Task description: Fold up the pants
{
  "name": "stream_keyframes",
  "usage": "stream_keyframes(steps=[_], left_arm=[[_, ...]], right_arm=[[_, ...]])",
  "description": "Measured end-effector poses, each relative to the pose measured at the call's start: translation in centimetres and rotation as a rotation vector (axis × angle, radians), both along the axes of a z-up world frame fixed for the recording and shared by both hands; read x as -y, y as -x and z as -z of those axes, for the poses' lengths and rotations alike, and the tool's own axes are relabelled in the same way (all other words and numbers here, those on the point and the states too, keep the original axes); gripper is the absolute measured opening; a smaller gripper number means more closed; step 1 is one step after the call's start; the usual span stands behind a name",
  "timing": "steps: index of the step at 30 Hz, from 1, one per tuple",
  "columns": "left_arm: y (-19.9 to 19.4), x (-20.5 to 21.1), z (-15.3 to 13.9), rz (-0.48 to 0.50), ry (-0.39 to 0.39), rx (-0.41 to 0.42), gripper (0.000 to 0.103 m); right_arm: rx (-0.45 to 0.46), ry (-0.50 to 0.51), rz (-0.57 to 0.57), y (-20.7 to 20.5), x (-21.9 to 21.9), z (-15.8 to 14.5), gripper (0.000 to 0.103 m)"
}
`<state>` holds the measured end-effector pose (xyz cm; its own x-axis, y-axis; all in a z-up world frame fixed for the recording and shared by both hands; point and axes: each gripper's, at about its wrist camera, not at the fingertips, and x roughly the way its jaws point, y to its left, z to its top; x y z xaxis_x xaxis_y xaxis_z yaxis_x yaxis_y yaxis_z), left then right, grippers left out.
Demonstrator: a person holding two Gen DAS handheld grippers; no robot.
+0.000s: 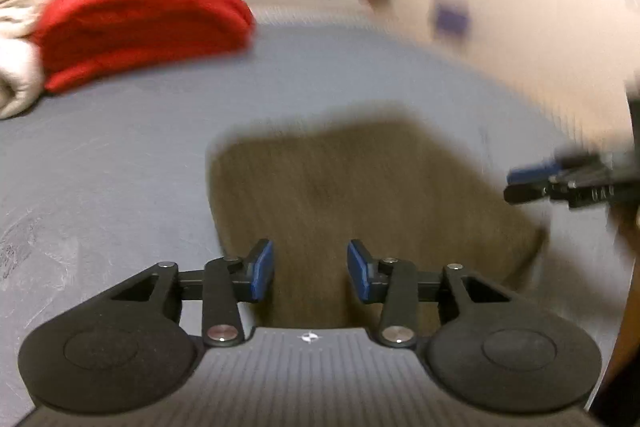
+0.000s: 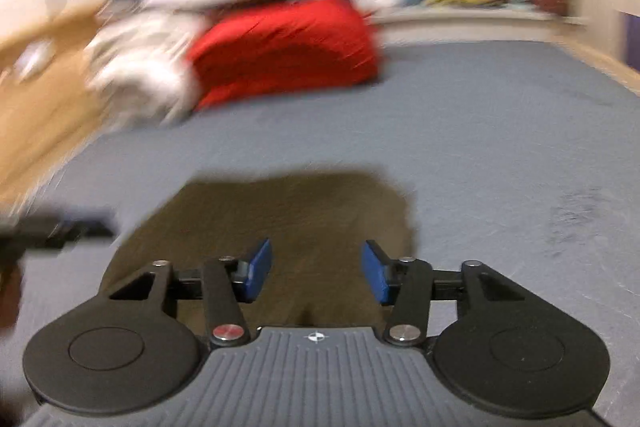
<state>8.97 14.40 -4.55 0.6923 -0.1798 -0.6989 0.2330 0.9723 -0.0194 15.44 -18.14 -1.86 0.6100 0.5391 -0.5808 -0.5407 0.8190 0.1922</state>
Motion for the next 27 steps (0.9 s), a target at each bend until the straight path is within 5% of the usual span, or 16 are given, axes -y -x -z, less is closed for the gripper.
stream_keyframes(steps=[2,3,10,12,15,17,19,20,22,27], left_arm=[[0.9,1.1,2.5,0.052,-0.125,-0.039,0.045],[1.3,1.4,2.5,0.056,-0.144,-0.017,0.044],[1.6,0.7,0.5,0.075,-0.02,-0.002,0.043],[1.2,1.7,2.3,0.102,-0.086,-0.077,0.044],[1.6,2.9,2.1,0.102,-0.151,-0.058,0.044],[1.5,2.9,1.3,0.044,-0.137,-0.046,0.052],[2.4,3.4,0.4,-0.017,-0.139,-0.002,0.083],[2.6,3.8,-0.1,-0.046,-0.145,0.019,0.089],[3.3,4.5,-1.5,-0.094,-0.153,0.048,0.093],[5.0,4.6,-6.2,-0.237,-0.054,0.092,0.103]], right_arm=[[-0.104,0.18,-0.099,0.4,-1.4,3.2,0.038],[-0.085,0.239,-0.124,0.9,-1.5,4.6,0.037],[-0.036,0.146,-0.117,1.6,-0.5,2.5,0.037],[-0.058,0.234,-0.14,1.9,-1.2,3.8,0.037],[-0.026,0.31,-0.178,2.3,-2.2,5.0,0.037],[-0.016,0.31,-0.155,2.3,-2.5,4.3,0.04],[-0.012,0.29,-0.111,2.8,-2.1,3.8,0.048],[-0.005,0.281,-0.08,2.9,-2.0,3.4,0.059],[0.022,0.255,-0.014,3.8,-2.1,2.6,0.076],[0.054,0.146,0.08,5.9,-1.1,-1.4,0.083]])
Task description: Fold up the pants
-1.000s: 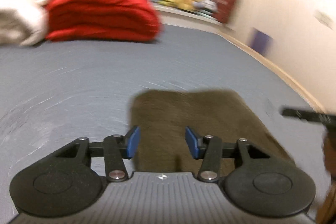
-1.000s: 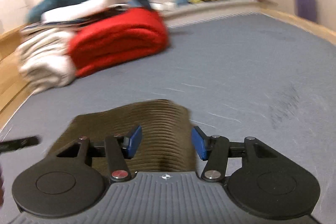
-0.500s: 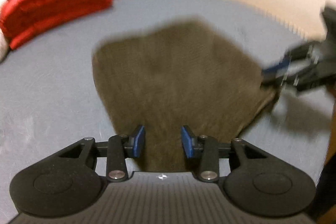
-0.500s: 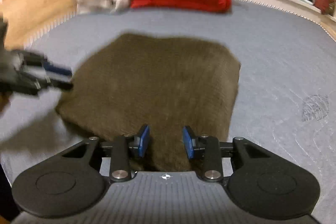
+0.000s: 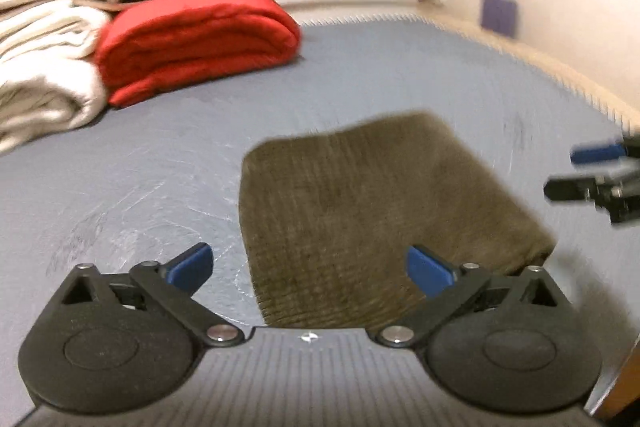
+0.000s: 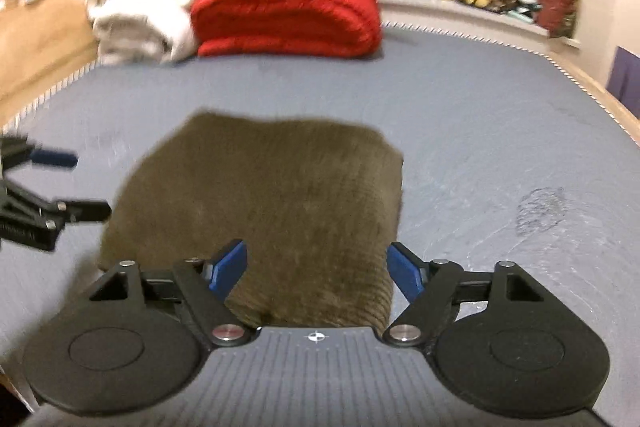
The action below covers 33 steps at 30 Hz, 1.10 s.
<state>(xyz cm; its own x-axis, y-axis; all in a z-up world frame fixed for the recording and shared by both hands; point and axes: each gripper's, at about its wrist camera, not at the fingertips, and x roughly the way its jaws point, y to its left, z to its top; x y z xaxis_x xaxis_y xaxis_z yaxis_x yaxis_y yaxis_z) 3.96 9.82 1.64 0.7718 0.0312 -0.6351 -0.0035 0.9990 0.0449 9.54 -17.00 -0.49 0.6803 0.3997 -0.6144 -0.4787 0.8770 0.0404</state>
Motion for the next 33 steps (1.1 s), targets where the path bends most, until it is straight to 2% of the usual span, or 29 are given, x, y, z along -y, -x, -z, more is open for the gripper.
stream_keyframes(steps=[3,6,9,12,14,15,17,19,21,25,33], left_arm=[[1.3,0.2,-2.4,-0.073,0.043,0.015,0.103],[2.7,0.7,-3.7,-0.137,0.034,-0.005,0.103],[4.0,1.0,-3.9,-0.158,0.065,-0.015,0.103],[4.8,1.2,-2.6,-0.19,0.086,-0.01,0.103],[4.8,1.7,-0.3,-0.221,0.051,-0.028,0.103],[4.5,1.9,0.8,-0.232,0.044,-0.077,0.103],[4.0,1.7,2.2,-0.234,0.108,-0.17,0.103],[3.8,1.6,2.4,-0.216,0.12,-0.177,0.103],[3.6,1.6,2.4,-0.238,0.081,-0.163,0.103],[3.3,1.6,2.6,-0.247,0.105,-0.155,0.103],[2.9,2.0,3.2,-0.23,0.102,-0.155,0.103]], right_arm=[[0.005,-0.083,0.059,1.6,0.3,-3.1,0.094],[-0.007,-0.119,0.12,2.8,-0.2,-5.4,0.098],[0.035,-0.145,0.133,5.3,-0.1,-6.6,0.102],[0.068,-0.156,0.142,6.5,0.2,-5.5,0.102],[0.065,-0.165,0.17,6.7,0.6,-3.2,0.102],[0.039,-0.154,0.193,6.7,0.8,-1.8,0.102],[-0.06,-0.107,0.252,5.8,0.7,0.8,0.101],[-0.119,-0.115,0.252,5.3,0.9,1.9,0.101],[-0.107,-0.093,0.226,5.1,0.7,2.3,0.102],[-0.11,-0.072,0.222,4.4,0.2,2.4,0.102],[-0.072,-0.054,0.219,4.1,-0.5,2.0,0.102]])
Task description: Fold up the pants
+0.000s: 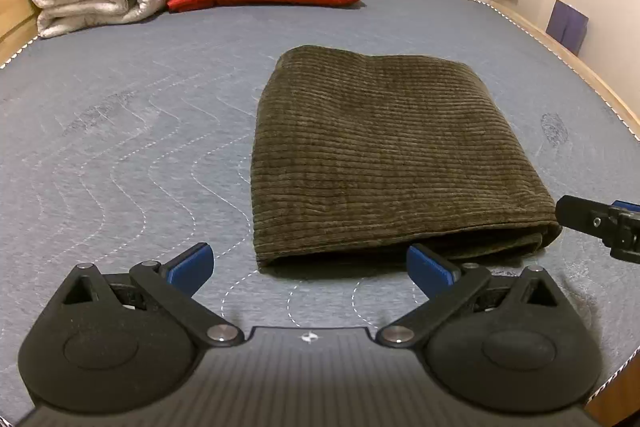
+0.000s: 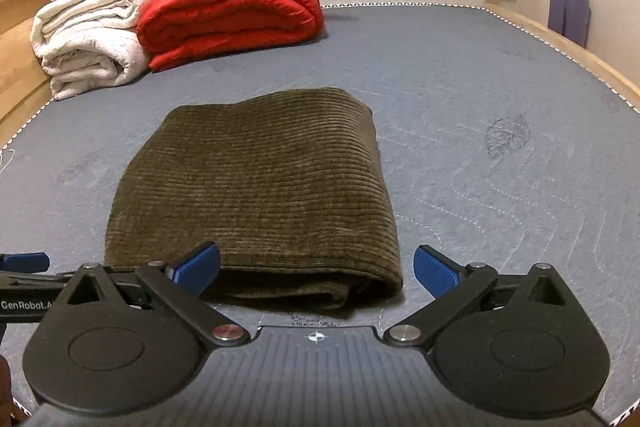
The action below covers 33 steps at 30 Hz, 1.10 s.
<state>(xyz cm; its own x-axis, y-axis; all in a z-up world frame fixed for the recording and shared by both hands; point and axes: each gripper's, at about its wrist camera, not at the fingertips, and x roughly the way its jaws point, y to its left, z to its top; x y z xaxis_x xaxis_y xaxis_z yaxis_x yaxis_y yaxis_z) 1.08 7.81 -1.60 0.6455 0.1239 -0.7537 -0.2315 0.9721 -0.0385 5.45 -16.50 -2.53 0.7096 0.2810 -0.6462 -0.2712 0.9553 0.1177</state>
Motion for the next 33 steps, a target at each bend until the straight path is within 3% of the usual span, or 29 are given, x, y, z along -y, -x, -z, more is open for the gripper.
stream_keyframes(steps=[33], left_arm=[[0.2,1.0,-0.3,0.04,0.01,0.023,0.103]], right_arm=[[-0.009,0.038,-0.03,0.5,-1.1,0.4,0.102]])
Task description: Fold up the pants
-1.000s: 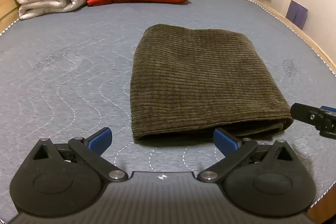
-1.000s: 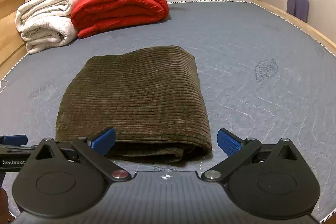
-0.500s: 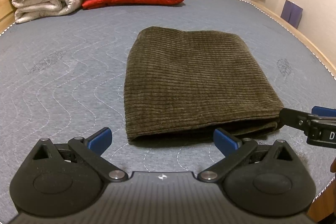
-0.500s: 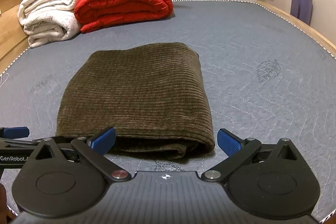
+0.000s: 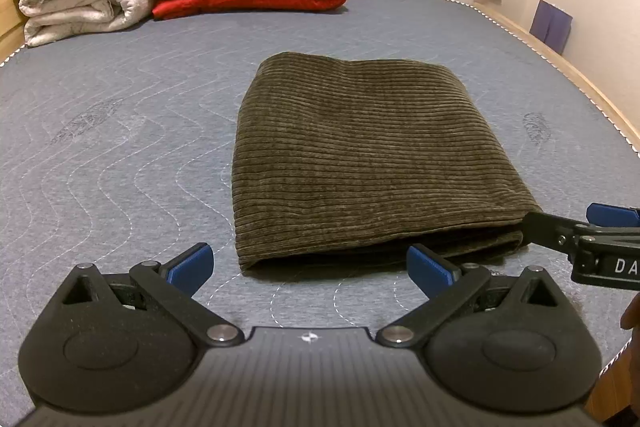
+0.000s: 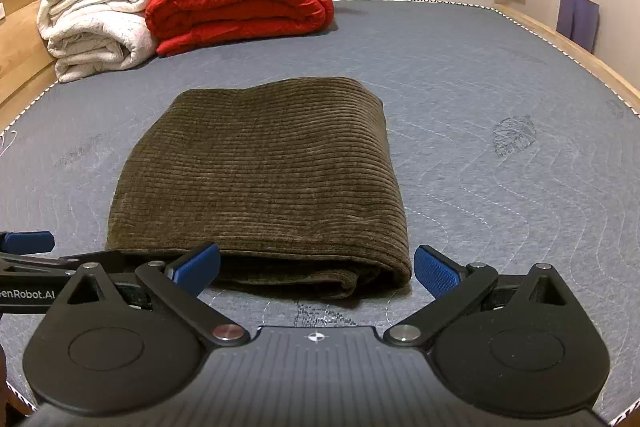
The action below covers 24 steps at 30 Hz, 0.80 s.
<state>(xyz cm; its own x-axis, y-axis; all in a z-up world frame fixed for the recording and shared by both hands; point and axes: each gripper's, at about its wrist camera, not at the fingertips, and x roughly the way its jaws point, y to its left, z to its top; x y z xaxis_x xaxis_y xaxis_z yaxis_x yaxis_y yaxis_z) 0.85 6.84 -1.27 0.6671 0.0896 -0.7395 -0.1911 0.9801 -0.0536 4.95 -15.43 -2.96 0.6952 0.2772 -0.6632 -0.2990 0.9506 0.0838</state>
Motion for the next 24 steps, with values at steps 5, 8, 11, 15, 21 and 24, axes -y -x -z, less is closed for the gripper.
stream_keyframes(steps=[5,8,11,15,21,24], left_arm=[[0.01,0.02,-0.06,0.0,0.0,0.001,0.103],[0.01,-0.02,-0.04,0.002,0.001,0.001,0.103],[0.04,-0.04,-0.09,0.005,0.0,0.002,0.103],[0.0,-0.03,-0.15,0.007,-0.001,0.003,0.103],[0.02,-0.05,-0.17,0.018,-0.001,0.007,0.103],[0.03,-0.04,-0.21,0.023,-0.002,0.009,0.103]], right_arm=[[0.003,-0.001,0.005,0.01,0.12,-0.09,0.102],[0.002,0.001,0.002,0.07,0.09,-0.07,0.102],[0.003,0.003,0.001,0.11,0.04,-0.1,0.102],[0.003,0.003,0.001,0.11,0.06,-0.11,0.102],[0.0,0.005,-0.003,0.13,0.09,-0.09,0.102],[-0.001,0.007,-0.004,0.16,0.07,-0.06,0.102]])
